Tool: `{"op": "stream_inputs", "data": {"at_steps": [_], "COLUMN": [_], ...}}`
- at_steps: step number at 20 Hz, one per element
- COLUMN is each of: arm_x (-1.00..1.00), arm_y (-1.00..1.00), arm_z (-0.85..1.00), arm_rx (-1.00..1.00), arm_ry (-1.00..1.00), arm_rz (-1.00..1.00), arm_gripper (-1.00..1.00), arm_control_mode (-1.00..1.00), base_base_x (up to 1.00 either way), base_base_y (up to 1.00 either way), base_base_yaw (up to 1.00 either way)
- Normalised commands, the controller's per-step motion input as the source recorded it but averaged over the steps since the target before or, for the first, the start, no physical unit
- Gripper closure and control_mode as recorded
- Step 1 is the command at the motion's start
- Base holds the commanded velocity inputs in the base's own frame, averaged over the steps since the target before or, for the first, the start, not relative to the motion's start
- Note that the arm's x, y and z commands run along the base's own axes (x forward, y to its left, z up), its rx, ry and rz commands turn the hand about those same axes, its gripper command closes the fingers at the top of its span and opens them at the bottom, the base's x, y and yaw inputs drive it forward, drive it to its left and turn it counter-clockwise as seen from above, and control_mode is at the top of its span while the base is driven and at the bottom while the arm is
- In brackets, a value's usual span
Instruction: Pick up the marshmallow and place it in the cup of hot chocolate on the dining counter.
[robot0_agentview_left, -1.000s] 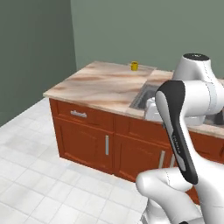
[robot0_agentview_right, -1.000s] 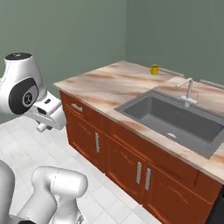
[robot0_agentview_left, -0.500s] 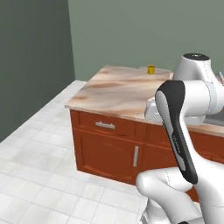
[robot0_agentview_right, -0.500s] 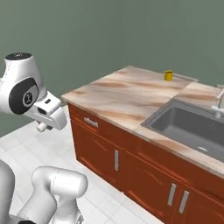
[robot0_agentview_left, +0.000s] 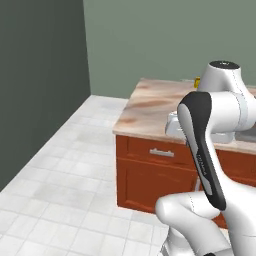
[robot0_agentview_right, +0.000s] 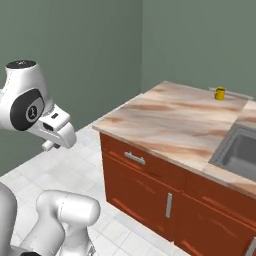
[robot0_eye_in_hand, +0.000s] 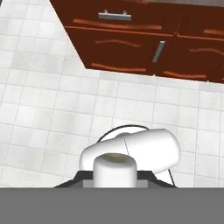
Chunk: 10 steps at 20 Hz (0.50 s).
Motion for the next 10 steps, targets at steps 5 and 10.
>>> {"op": "stream_inputs", "data": {"at_steps": [5,10], "arm_x": [0.0,0.0], "arm_y": [0.0,0.0], "arm_z": [0.0,0.0], "arm_rx": [0.0,0.0], "arm_ry": [0.0,0.0], "arm_rz": [0.0,0.0], "arm_gripper": [1.0,1.0], "arm_control_mode": [1.0,1.0], "base_base_x": [0.68,1.0], "base_base_y": [1.0,1.0], "base_base_yaw": [-0.2,-0.33]}}
